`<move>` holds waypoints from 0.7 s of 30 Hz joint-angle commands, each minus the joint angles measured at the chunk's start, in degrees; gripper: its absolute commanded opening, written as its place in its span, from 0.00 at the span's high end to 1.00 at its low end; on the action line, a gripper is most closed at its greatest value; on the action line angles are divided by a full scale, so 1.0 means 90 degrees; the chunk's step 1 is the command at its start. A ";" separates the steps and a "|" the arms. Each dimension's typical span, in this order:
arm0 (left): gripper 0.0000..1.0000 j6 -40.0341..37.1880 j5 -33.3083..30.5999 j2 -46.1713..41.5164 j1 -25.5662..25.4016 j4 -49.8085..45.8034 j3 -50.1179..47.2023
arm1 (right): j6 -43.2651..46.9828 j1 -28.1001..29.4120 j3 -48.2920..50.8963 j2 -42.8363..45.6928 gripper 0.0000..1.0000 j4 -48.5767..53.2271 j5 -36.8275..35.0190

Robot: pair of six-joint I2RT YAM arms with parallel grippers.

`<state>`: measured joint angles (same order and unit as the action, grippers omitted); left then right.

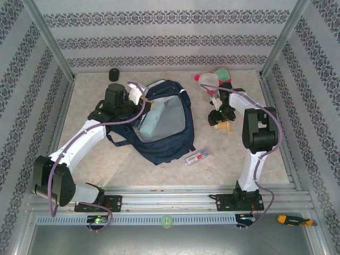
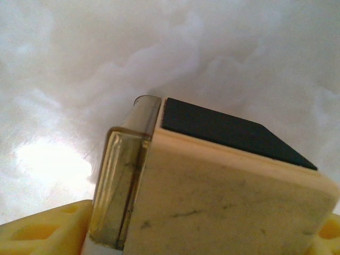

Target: Pack the student bag

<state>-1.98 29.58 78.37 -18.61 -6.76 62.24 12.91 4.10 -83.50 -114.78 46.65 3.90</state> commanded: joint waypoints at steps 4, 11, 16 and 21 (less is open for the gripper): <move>1.00 0.0289 0.0056 -0.0329 0.0080 0.0687 -0.0082 | -0.0626 0.0529 -0.0094 0.1547 0.38 0.0861 0.0448; 1.00 0.0377 0.0079 -0.0301 0.0077 0.0788 -0.0047 | -0.2601 0.1371 -0.0113 0.3066 0.38 0.0422 0.2140; 1.00 0.0471 0.0099 -0.0309 0.0070 0.0897 -0.0011 | -0.4593 0.2091 0.0411 0.3173 0.37 -0.1223 0.2731; 1.00 0.0613 0.0100 -0.0323 0.0072 0.1064 -0.0026 | -0.5736 0.2501 0.0659 0.2596 0.36 -0.1942 0.2622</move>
<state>0.95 29.52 78.35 -18.61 -4.19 61.41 -27.70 25.71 -79.46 -88.62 35.88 25.43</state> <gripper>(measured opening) 0.101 0.671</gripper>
